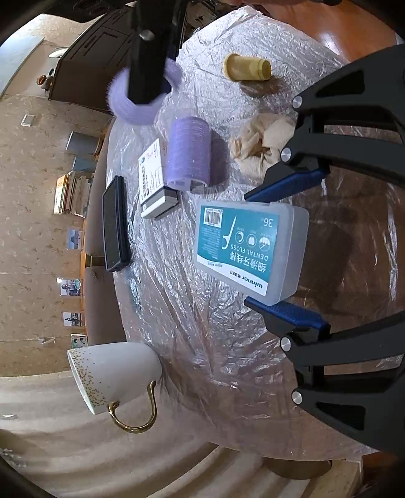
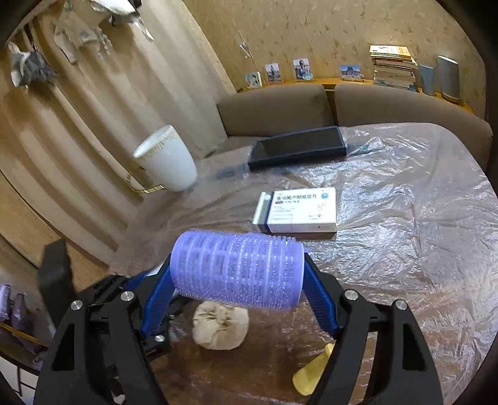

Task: Collect trash
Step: 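Carry the floss box and purple roller over the white bin with both tools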

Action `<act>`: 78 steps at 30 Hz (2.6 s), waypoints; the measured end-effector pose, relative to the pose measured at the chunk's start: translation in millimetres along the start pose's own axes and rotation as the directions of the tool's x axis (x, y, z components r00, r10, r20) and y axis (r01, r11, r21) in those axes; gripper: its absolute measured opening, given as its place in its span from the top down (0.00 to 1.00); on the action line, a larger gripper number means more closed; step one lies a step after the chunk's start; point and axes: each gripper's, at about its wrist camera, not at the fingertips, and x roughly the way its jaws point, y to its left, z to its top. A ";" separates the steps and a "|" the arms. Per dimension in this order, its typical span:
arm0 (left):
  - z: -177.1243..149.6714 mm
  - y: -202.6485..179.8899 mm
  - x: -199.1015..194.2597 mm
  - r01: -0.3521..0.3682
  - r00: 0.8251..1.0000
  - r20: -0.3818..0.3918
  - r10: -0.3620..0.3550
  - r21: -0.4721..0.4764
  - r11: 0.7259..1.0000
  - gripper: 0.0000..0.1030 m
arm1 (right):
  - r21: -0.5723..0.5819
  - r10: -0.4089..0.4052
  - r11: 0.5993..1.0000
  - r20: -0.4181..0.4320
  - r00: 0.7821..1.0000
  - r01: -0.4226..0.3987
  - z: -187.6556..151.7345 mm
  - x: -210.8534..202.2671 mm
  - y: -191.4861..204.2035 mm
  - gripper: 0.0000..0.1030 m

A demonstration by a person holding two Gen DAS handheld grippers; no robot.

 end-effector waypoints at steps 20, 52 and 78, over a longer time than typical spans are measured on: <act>3.2 -5.3 15.4 -0.006 0.998 -0.069 0.009 0.048 0.999 0.38 | 0.056 0.033 0.998 -0.005 0.999 -0.033 -25.0 -22.3 -6.2 0.26; -14.9 -4.7 -46.8 0.046 0.999 0.014 -0.044 -0.114 0.992 0.46 | 0.027 -0.090 0.996 -0.017 0.996 0.090 -68.1 -48.3 -4.6 0.27; -57.7 -51.3 -84.6 -0.010 1.000 0.003 0.011 -0.186 0.982 0.46 | -0.062 -0.024 0.998 -0.097 0.995 0.018 -120.6 -87.0 -14.1 0.27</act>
